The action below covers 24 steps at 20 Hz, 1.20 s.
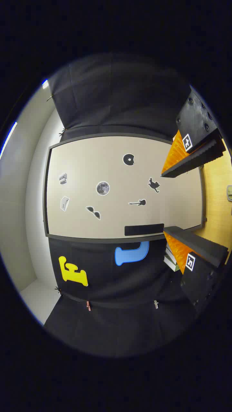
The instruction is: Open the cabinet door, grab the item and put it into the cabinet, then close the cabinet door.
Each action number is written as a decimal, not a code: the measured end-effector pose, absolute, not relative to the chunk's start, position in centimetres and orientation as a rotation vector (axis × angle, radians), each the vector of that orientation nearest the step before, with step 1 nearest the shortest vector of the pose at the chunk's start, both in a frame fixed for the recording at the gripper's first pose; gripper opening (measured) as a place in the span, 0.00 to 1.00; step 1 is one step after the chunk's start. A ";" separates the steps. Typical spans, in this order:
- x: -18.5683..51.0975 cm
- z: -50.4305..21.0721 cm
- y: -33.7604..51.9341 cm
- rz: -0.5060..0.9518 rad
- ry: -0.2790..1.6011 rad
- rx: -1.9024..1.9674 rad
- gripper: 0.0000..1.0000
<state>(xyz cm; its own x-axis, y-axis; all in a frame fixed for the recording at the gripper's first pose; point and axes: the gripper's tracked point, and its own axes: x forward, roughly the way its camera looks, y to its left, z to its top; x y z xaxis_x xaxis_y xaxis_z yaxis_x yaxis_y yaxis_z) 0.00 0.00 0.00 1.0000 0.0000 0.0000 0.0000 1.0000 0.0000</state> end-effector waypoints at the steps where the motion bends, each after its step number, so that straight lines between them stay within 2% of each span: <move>1: 0.1 -0.1 0.0 -0.004 0.003 0.000 0.98; 24: 2.3 -0.7 1.6 0.010 0.020 0.023 0.98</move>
<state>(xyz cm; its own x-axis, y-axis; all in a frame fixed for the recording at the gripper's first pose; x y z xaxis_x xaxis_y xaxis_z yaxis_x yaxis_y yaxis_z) 2.28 1.63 -0.72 0.9997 0.0103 -0.0204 -0.0099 0.9997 0.0234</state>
